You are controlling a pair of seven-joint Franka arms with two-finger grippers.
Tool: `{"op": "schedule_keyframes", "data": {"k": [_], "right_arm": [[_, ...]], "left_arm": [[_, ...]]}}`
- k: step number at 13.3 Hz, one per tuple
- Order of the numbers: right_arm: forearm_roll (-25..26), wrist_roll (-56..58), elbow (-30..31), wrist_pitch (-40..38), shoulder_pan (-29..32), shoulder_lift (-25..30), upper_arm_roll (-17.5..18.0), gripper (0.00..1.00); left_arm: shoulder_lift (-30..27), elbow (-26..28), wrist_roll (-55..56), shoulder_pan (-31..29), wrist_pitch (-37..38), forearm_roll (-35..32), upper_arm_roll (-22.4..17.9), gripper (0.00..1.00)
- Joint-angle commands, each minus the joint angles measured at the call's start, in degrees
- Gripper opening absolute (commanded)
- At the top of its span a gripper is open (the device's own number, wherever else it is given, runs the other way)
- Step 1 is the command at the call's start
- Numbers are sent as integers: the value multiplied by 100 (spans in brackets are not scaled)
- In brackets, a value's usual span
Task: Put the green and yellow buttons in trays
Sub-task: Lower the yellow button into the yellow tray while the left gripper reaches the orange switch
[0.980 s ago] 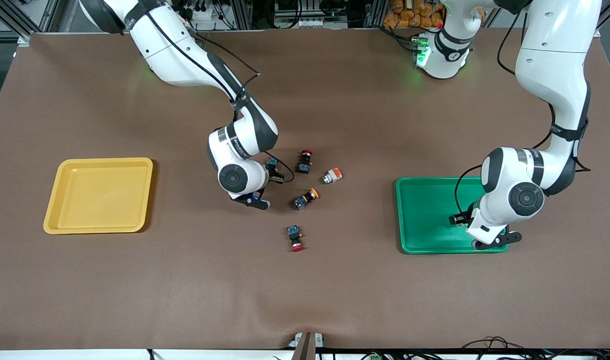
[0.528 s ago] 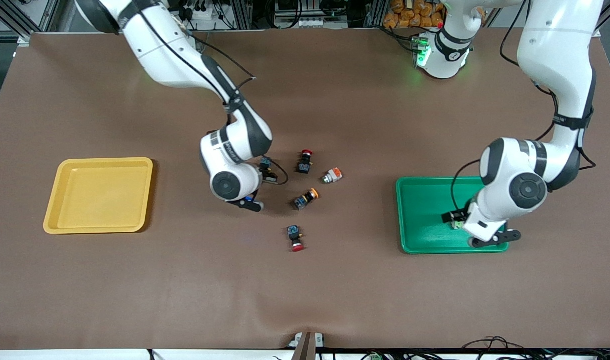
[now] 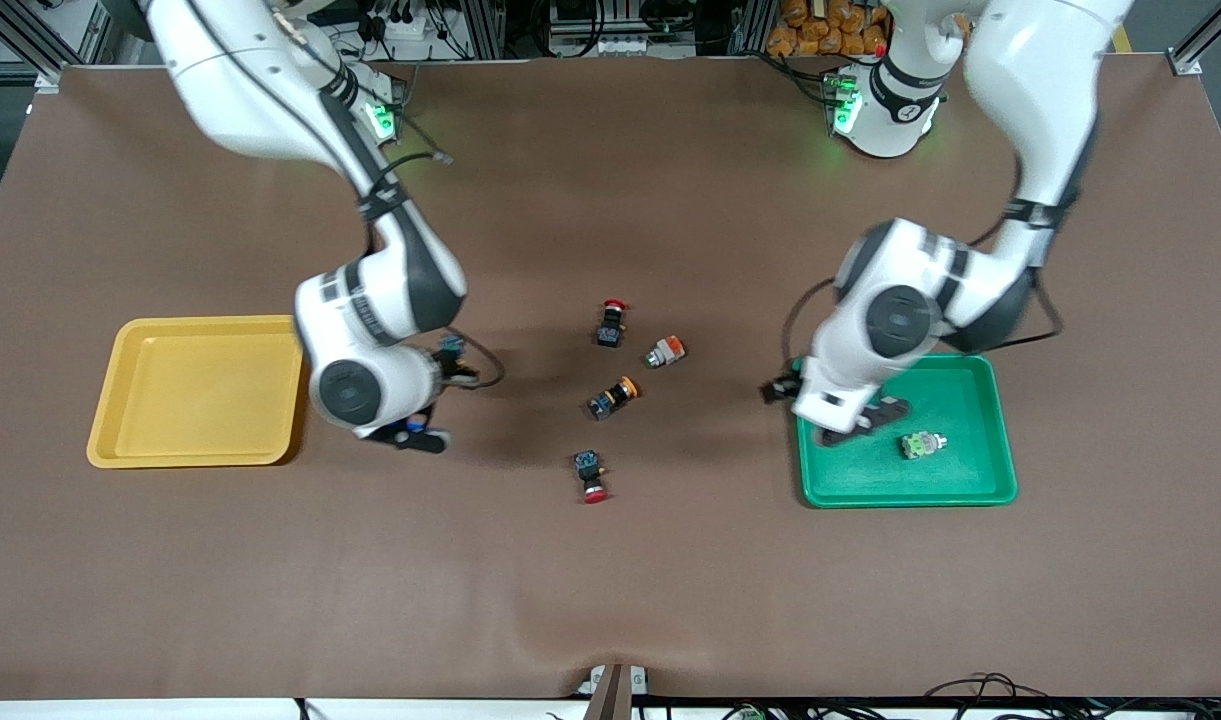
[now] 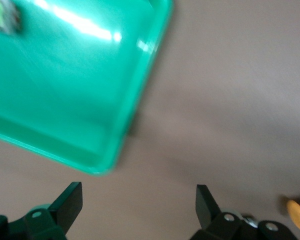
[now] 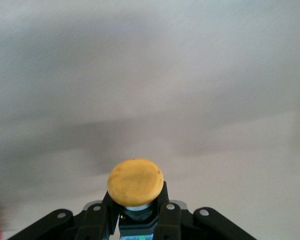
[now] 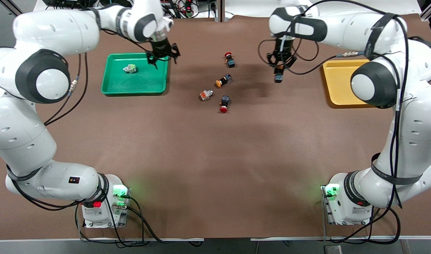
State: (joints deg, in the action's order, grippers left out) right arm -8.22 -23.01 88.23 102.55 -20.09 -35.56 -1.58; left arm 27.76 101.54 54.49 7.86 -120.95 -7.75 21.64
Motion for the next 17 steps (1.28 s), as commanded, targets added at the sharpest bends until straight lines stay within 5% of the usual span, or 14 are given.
{"op": "schedule_keyframes", "data": {"k": [1,5,17], "right_arm": [[268,1242,80,247,951,-38,114,0],[521,3201,80,204,1919,-65,-8,0],[1235,5886,115,477,3783,-714,-35,0]], "left_arm": [[36,15,989,444,-121,-25,7,100],[562,-20,2211,1261,-778,-94,-37,100],[1267,-354,2365,1429,-1273,-192,-46,100]]}}
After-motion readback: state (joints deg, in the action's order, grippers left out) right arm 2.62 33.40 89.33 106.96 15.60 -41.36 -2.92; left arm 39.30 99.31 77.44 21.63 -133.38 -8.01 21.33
